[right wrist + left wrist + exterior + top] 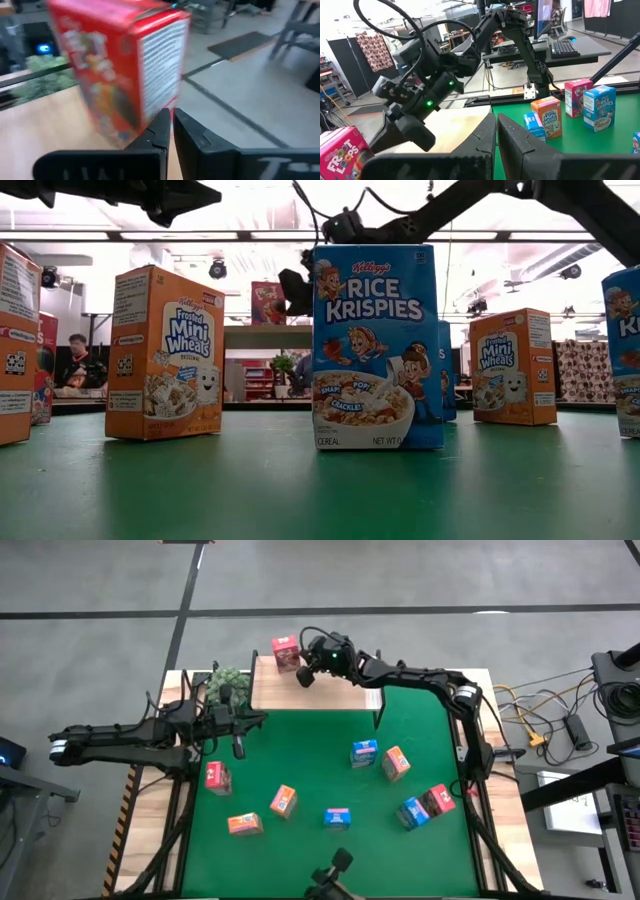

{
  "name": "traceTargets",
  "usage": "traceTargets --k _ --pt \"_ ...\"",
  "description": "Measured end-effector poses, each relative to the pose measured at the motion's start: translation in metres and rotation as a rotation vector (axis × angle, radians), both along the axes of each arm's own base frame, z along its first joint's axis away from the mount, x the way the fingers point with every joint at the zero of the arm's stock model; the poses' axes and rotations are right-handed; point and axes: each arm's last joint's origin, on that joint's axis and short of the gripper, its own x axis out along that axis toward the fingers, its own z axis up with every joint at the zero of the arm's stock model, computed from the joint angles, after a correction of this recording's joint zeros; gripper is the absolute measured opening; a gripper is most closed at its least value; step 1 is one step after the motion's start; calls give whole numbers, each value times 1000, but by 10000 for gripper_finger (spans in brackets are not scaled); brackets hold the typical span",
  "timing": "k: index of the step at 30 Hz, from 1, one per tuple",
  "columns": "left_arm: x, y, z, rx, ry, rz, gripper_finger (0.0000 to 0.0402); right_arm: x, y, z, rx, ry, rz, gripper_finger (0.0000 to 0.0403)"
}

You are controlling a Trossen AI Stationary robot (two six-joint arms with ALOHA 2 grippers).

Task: Stack cereal on shelf
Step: Put the top middle red cereal box on the shelf

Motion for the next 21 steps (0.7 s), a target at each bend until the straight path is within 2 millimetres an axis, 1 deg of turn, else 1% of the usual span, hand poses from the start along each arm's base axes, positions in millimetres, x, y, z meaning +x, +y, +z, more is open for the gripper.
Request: traceTargets --k 12,21 --pt "0 0 1 9 -5 0 0 12 11 -8 -3 -29 45 12" --pt "0 0 1 9 -6 0 0 12 11 -6 -7 -49 36 12"
